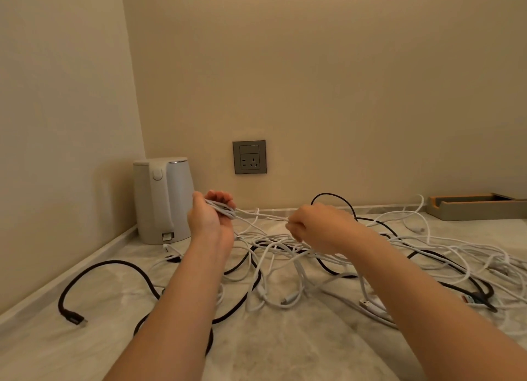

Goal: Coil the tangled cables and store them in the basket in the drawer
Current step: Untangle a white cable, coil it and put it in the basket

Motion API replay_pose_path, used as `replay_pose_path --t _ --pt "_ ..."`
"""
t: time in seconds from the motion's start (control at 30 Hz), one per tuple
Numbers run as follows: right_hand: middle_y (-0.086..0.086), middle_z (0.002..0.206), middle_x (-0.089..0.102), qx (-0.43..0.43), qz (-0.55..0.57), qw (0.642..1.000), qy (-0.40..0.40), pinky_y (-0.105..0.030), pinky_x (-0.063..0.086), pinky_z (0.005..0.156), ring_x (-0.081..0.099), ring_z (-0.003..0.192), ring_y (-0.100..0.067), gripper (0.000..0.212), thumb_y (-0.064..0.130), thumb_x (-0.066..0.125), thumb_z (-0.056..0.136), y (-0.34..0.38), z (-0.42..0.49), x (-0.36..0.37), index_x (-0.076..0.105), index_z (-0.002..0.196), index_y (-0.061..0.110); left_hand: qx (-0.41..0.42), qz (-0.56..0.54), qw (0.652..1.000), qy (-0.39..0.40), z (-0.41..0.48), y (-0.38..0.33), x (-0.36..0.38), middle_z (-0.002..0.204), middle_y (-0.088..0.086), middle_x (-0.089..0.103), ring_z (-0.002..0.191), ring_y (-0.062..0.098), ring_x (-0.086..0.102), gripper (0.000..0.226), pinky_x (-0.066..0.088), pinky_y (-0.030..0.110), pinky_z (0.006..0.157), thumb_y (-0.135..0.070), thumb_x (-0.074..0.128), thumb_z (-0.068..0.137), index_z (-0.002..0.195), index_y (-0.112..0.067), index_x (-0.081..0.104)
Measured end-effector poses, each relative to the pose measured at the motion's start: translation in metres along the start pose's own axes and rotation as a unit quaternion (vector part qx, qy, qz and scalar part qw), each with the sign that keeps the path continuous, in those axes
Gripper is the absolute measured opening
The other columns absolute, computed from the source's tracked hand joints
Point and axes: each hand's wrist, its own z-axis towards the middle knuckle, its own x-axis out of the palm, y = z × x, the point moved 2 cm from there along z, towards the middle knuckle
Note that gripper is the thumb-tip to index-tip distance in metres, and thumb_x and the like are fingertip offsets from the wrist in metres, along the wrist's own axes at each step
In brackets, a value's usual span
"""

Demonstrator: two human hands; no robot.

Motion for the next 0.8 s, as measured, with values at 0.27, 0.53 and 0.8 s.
replay_pose_path --t 0.27,0.53,0.8 --pt "-0.003 0.078 0.052 -0.093 -0.023 0.995 -0.004 -0.032 0.038 0.063 0.051 0.077 -0.027 0.024 0.014 0.039 0.098 0.03 -0.005 -0.003 0.051 0.078 0.013 -0.01 0.023 1.0 0.006 0.004 -0.004 -0.003 0.045 -0.002 0.049 0.033 0.007 0.048 0.04 0.039 0.013 0.036 -0.024 0.03 0.103 0.068 -0.013 0.044" --pt "-0.009 0.145 0.039 -0.042 0.133 0.987 -0.079 -0.035 0.033 0.106 0.038 0.131 -0.026 0.052 0.029 0.033 0.102 0.01 0.01 0.006 0.017 0.15 0.014 -0.195 0.112 0.951 0.214 -0.027 0.015 0.02 0.036 -0.008 0.026 0.027 0.002 0.027 0.055 0.023 0.014 0.028 -0.023 0.026 0.099 0.046 -0.02 0.036" --pt "0.014 0.058 0.052 -0.08 0.421 0.889 -0.159 -0.017 0.035 0.056 0.045 0.054 0.002 0.028 0.02 0.037 0.102 0.017 0.011 -0.002 0.059 0.088 0.01 -0.268 0.152 0.903 0.299 -0.043 0.023 0.029 0.034 -0.009 0.027 0.026 0.001 0.027 0.063 0.022 0.013 0.027 -0.033 0.024 0.102 0.042 -0.019 0.036"
